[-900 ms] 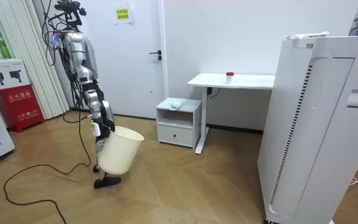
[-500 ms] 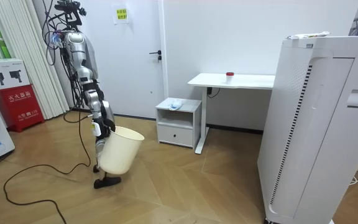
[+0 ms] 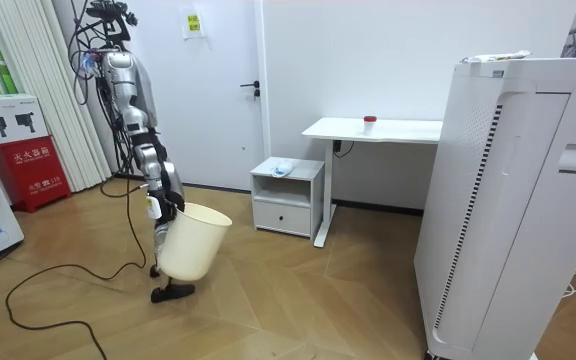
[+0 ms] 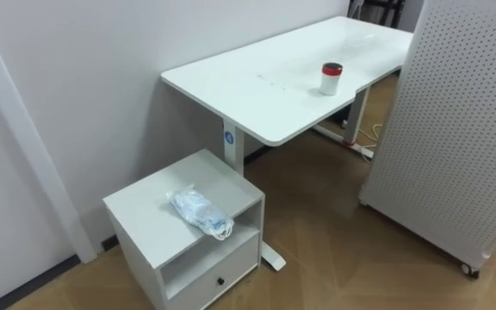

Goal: Pick garbage

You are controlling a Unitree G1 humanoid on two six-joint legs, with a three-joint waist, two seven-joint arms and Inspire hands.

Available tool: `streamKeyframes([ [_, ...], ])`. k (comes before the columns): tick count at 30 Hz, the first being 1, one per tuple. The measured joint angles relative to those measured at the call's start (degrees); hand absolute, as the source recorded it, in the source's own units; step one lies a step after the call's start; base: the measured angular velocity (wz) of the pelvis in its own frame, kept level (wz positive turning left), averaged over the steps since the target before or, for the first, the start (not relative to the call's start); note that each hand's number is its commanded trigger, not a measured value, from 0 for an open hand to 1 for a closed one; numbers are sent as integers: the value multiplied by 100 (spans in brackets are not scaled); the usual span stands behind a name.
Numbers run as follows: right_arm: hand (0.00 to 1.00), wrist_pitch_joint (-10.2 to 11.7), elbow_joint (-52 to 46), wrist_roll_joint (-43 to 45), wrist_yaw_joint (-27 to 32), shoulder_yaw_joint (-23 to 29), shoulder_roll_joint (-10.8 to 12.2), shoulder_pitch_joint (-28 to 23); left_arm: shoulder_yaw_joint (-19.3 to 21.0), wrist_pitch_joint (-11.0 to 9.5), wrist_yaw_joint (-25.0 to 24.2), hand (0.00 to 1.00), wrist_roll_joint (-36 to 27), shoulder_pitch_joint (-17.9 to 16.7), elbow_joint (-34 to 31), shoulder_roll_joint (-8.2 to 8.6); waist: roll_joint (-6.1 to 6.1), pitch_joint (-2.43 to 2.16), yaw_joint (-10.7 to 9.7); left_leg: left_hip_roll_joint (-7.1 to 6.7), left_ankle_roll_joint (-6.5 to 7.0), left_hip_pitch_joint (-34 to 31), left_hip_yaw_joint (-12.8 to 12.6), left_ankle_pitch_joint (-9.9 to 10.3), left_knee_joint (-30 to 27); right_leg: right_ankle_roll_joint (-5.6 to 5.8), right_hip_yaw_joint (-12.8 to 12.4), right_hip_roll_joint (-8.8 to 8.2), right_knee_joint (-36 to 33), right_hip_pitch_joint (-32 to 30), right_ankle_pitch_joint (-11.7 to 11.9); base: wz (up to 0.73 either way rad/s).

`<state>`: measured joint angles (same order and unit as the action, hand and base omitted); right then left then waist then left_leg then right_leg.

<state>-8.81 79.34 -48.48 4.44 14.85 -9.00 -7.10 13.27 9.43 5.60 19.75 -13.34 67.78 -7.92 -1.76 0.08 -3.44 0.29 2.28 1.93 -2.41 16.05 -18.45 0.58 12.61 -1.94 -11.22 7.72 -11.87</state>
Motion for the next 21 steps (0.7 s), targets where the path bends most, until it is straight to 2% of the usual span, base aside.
streamKeyframes([
  [2, 100, 4, 6, -6, -39, 0, -2, -77, 11, -3, 20, 0, 9, 12, -12, -20, 18, -6, 47, 103, -54, -112, -24, 207, -379, -49, 11, 54, -261, -69, -187, -7],
  [4, 100, 42, -1, -65, -43, -7, -25, -132, 10, -3, 19, 0, 12, -6, -13, -31, 27, 0, 77, 253, -137, -262, -72, 492, -909, -149, 14, 98, -704, -207, -502, -8],
  [6, 100, 85, -6, -125, -34, -19, -24, -189, 8, 4, 16, 0, 82, 10, -33, -53, 31, -8, 67, 328, -201, -429, -65, 636, -1231, -246, -8, 102, -1076, -391, -784, 3],
  [8, 100, 154, 1, -59, 0, -13, -47, -214, 1, 20, 13, 0, 81, -9, -37, -40, 34, -7, 30, 305, -248, -514, -89, 607, -1307, -279, -51, 102, -1207, -499, -866, 11],
  [9, 100, 177, 13, -50, 51, -15, -55, -227, 1, 33, 18, 0, 84, -23, -36, -46, 12, -3, -11, 308, -328, -698, -214, 480, -1559, -308, -78, 74, -1237, -527, -885, 26],
  [10, 100, 176, 17, -56, 73, -19, -50, -224, -5, 40, 25, 0, 114, -52, -41, -57, -42, 30, -107, 260, -357, -1013, -217, 273, -2038, -370, -208, 43, -1236, -466, -923, 34],
  [11, 100, 175, 36, -91, 87, -40, -54, -234, -27, 40, 29, 0, 113, -75, -41, -56, -69, 25, -137, 203, -353, -1186, -215, 229, -2091, -376, -296, 30, -1238, -458, -954, 48],
  [12, 100, 173, 67, -124, 121, -142, -76, -267, -95, 28, 28, 0, 101, -71, -66, -37, -110, 17, -133, 74, -329, -1536, -231, 213, -1740, -383, -440, -3, -1233, -470, -1008, 36],
  [13, 100, 173, 64, -121, 155, -215, -97, -282, -117, 10, 27, 0, 93, -92, -144, -16, -138, 22, -81, -20, -352, -1846, -285, 53, -1221, -379, -561, -27, -1224, -482, -1049, 17],
  [14, 100, 173, 63, -107, 186, -231, -102, -282, -108, -5, 29, 0, 81, -155, -156, -19, -149, 18, -16, -36, -323, -1948, -324, -177, -958, -365, -632, -42, -1211, -460, -1071, -37],
  [15, 100, 175, 48, -34, 206, -237, -120, -282, -89, -9, 38, 0, 51, -303, -161, -28, -144, 20, 148, -37, -299, -2020, -358, -666, -547, -334, -758, -78, -1135, -355, -1091, -63],
  [16, 100, 175, 42, 43, 199, -237, -151, -275, -40, -10, 38, 0, 39, -408, -161, -31, -129, 26, 220, -14, -253, -2013, -360, -1052, -311, -277, -785, -107, -1008, -225, -1084, -56],
  [17, 100, 176, 21, 84, 183, -238, -159, -288, -34, -10, 39, 0, 28, -430, -161, -41, -126, 28, 201, -25, -195, -1980, -373, -1180, -281, -245, -787, -112, -931, -159, -1088, -21],
  [19, 100, 173, -128, 181, 164, -241, -173, -324, -44, -112, 40, 0, -8, -398, -166, -51, -216, 11, 200, -197, 49, -1891, -438, -1305, -329, -119, -780, -241, -751, -14, -1139, -11],
  [20, 100, 173, -162, 180, 157, -241, -172, -302, -42, -136, 40, 0, -8, -399, -144, -55, -246, 12, 201, -213, 68, -1883, -503, -1270, -373, -81, -775, -280, -719, 11, -1135, -24],
  [21, 100, 183, -222, 164, 112, -240, -173, -255, -43, -161, 40, 0, -17, -263, -150, -51, -265, 42, 223, -211, 86, -1880, -573, -1135, -519, -6, -755, -315, -630, 75, -1095, -22],
])
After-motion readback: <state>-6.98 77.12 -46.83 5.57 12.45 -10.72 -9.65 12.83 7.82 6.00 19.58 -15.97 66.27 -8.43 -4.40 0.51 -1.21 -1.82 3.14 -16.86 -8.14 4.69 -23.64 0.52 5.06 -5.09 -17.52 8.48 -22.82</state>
